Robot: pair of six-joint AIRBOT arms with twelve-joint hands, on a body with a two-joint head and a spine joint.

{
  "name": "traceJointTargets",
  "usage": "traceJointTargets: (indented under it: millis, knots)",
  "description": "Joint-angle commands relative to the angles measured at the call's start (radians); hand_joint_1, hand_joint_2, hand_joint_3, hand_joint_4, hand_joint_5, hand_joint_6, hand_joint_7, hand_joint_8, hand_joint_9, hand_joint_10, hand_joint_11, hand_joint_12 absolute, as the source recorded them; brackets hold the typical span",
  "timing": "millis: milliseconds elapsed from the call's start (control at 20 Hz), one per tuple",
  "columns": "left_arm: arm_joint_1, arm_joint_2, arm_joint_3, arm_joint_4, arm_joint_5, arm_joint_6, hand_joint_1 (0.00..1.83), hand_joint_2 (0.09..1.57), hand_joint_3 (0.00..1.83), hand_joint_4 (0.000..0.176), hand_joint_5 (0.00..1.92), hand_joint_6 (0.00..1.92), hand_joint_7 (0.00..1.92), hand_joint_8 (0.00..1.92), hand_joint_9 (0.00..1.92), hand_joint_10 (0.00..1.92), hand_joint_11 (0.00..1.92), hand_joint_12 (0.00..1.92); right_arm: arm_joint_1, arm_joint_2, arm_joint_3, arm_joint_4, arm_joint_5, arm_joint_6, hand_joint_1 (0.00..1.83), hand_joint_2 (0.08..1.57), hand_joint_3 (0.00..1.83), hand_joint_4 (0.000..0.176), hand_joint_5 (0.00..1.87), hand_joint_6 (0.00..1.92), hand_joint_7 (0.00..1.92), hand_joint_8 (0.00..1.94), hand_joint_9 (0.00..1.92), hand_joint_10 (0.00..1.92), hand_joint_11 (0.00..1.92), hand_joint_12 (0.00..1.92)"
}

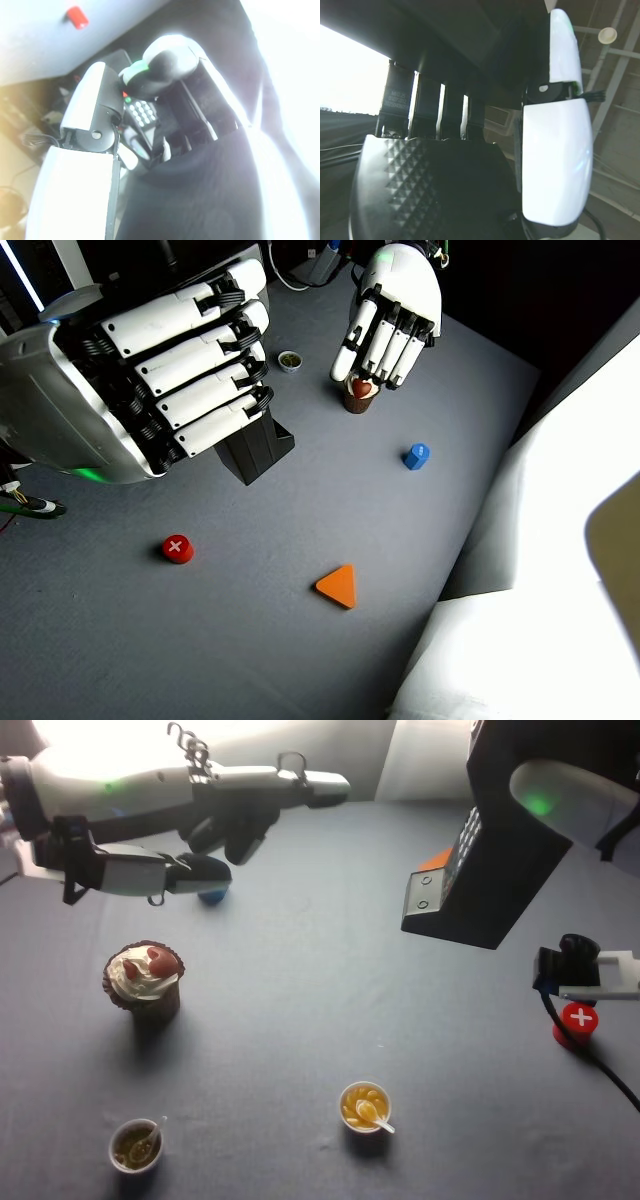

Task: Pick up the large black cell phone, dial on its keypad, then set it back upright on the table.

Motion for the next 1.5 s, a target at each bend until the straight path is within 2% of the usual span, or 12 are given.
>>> traceJointTargets:
  millis: [0,450,500,600,700,750,800,850,900,1150,1250,1450]
  knots:
    - [-0.021,0.005,0.0,-0.08,-0.071,0.003,1.3,1.27,0.06,0.128,0.07,0.0,0.63,1.63,0.89,1.92,0.98,1.92,0.019,0.015,0.002,-0.022,0.128,0.016,1.48,1.12,0.0,0.0,0.91,0.98,0.97,0.84,0.94,1.14,0.77,1.64]
    - [-0.06,-0.024,-0.089,-0.084,-0.031,0.018,1.3,1.26,0.08,0.138,0.08,0.0,0.63,1.64,0.85,1.92,0.92,1.92,0.024,0.019,0.002,-0.022,0.128,0.016,1.49,1.12,0.0,0.0,0.88,1.02,0.94,0.88,0.94,1.14,0.76,1.65]
    - [-0.068,-0.029,-0.1,-0.084,-0.024,0.02,1.3,1.26,0.08,0.14,0.08,0.0,0.62,1.64,0.85,1.92,0.92,1.92,0.025,0.02,0.002,-0.022,0.128,0.016,1.39,1.13,0.0,0.0,0.89,1.07,0.95,0.91,0.92,1.26,0.77,1.46]
    - [-0.081,-0.04,-0.121,-0.085,-0.014,0.02,1.3,1.26,0.09,0.142,0.07,0.0,0.63,1.64,0.87,1.92,0.94,1.92,0.026,0.021,0.0,-0.022,0.128,0.016,1.37,1.13,0.0,0.0,0.88,1.08,0.95,0.91,0.91,1.3,0.78,1.37]
    - [-0.093,-0.054,-0.145,-0.085,-0.005,0.023,1.3,1.26,0.09,0.137,0.08,0.0,0.62,1.65,0.89,1.92,0.92,1.92,0.028,0.021,-0.003,-0.022,0.128,0.014,1.37,1.13,0.0,0.0,0.89,1.06,0.96,0.92,0.91,1.32,0.78,1.42]
    - [-0.098,-0.059,-0.154,-0.085,-0.005,0.024,1.3,1.26,0.1,0.139,0.08,0.0,0.62,1.65,0.88,1.92,0.91,1.92,0.028,0.022,-0.006,-0.022,0.128,0.013,1.46,1.12,0.0,0.0,0.91,0.97,0.97,0.88,0.92,1.2,0.75,1.62]
    - [-0.103,-0.064,-0.161,-0.085,-0.005,0.024,1.3,1.26,0.1,0.141,0.08,0.0,0.62,1.65,0.87,1.92,0.9,1.92,0.028,0.022,-0.009,-0.022,0.128,0.012,1.48,1.12,0.0,0.0,0.91,0.97,0.97,0.87,0.93,1.17,0.75,1.65]
    - [-0.106,-0.067,-0.17,-0.084,-0.004,0.024,1.3,1.25,0.1,0.143,0.08,0.0,0.62,1.64,0.84,1.92,0.87,1.92,0.028,0.023,-0.012,-0.022,0.127,0.012,1.49,1.12,0.0,0.0,0.9,0.98,0.97,0.86,0.93,1.16,0.75,1.66]
    - [-0.109,-0.068,-0.178,-0.084,-0.003,0.024,1.29,1.26,0.1,0.144,0.07,0.0,0.62,1.65,0.84,1.92,0.88,1.92,0.029,0.024,-0.014,-0.022,0.127,0.012,1.4,1.12,0.0,0.0,0.9,1.03,0.98,0.89,0.92,1.27,0.76,1.5]
    - [-0.101,-0.047,-0.168,-0.085,-0.01,0.007,1.29,1.25,0.11,0.145,0.07,0.0,0.62,1.65,0.85,1.92,0.92,1.92,0.029,0.025,-0.016,-0.022,0.127,0.01,1.37,1.12,0.0,0.0,0.89,1.07,0.97,0.89,0.92,1.29,0.79,1.43]
    - [-0.085,-0.029,-0.152,-0.087,-0.037,-0.007,1.3,1.25,0.11,0.135,0.08,0.0,0.63,1.64,0.86,1.92,0.93,1.92,0.029,0.025,-0.015,-0.022,0.127,0.01,1.38,1.12,0.0,0.0,0.9,1.06,0.97,0.89,0.92,1.28,0.8,1.41]
    - [-0.052,0.025,-0.132,-0.087,-0.091,-0.039,1.29,1.25,0.11,0.145,0.07,0.0,0.62,1.65,0.85,1.92,0.94,1.92,0.026,0.021,-0.011,-0.022,0.129,0.01,1.37,1.13,0.0,0.0,0.89,1.07,0.95,0.93,0.9,1.32,0.77,1.44]
